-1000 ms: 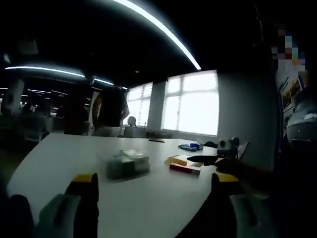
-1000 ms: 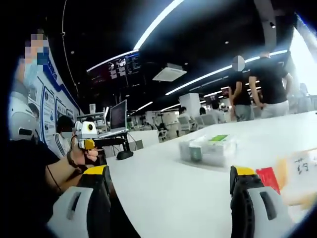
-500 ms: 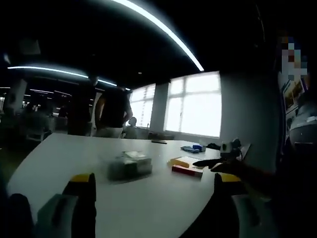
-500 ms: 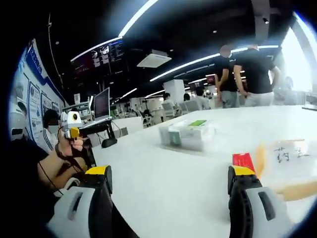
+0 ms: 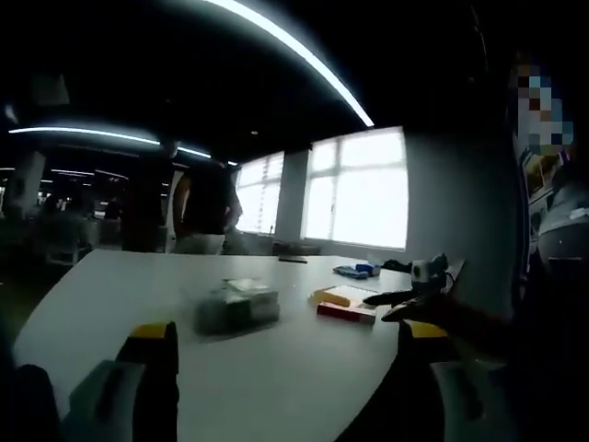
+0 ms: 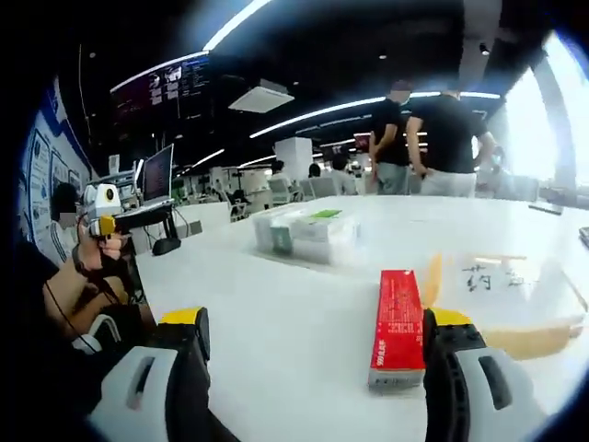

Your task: Arrange the small medicine boxes into an aligned row inside the storage area until every box is upright, visible, and separated from the surrounding clutter.

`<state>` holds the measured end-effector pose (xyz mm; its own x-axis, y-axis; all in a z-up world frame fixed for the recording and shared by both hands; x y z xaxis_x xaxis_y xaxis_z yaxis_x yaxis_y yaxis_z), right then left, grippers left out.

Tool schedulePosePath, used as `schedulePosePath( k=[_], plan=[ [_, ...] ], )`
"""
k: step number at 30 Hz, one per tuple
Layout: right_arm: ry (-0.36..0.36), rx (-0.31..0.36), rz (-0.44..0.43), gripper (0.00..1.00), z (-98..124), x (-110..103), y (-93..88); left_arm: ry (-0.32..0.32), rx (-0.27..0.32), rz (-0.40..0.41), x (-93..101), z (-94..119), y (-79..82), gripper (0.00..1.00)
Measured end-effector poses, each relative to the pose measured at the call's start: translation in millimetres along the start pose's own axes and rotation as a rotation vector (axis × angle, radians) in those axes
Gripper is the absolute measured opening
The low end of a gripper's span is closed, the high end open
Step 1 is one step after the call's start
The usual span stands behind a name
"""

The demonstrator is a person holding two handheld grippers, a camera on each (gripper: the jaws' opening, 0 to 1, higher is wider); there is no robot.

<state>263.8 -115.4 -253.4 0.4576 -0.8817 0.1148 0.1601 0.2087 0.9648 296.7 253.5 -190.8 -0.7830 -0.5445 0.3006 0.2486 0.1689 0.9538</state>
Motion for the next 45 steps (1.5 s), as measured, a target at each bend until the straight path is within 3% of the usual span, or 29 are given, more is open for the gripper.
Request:
schedulePosePath(
  k=[11,16,22,27,31,35,38,41,42,45],
  plan=[
    [-0.064,-0.018,0.02,0.95,5,13,-3.7,-0.015,0.015,0.039,1.4,-2,-6.4,0.99],
    [-0.098,-0.074,0.01,0.93,5,20,-12.3,-0.013,0.012,0.04,0.9,-3,-7.9,0.99],
    [-0.087,-0.097,-0.043,0.78,3,22,-21.8,-0.015,0.004,0.034,2.1,-3,-7.8,0.99],
    [-0.099,-0.122,-0.054,0.76,-1,27,-27.7,-0.012,-0.008,0.028,2.2,-3,-8.4,0.99],
    [-0.101,-0.154,-0.036,0.64,-6,29,-31.2,-0.012,-0.008,0.025,2.7,-3,-7.0,0.99],
    [-0.105,-0.156,-0.042,0.65,-12,29,-29.9,-0.012,-0.004,0.038,1.3,-3,-8.5,0.99],
    [-0.132,-0.179,-0.012,0.56,-13,31,-30.1,-0.004,-0.005,0.044,-0.9,-2,-10.6,0.99],
    [-0.154,-0.226,0.082,0.37,-13,36,-29.0,-0.004,-0.002,0.048,-1.2,-1,-11.4,0.99],
    [-0.143,-0.216,0.036,0.34,-15,32,-27.7,-0.005,-0.001,0.05,-1.1,-1,-11.7,0.99],
    [-0.152,-0.227,0.04,0.34,-17,32,-26.9,-0.009,0.002,0.058,-0.2,-1,-12.8,0.99]
  ],
)
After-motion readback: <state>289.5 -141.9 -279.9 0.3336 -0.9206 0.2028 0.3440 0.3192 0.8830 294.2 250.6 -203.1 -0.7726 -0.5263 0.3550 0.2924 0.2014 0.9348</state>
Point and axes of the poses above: the point that each gripper's makers call its tool centre point, and the gripper's own axes: z roughly backward along the fingers, x roughly to its right, y roughly out of its top, the point moved 6 cm from there along z, roughly backward along the fingers, and after that the axes turned 12 degrees about z, right-handed, at the moved point
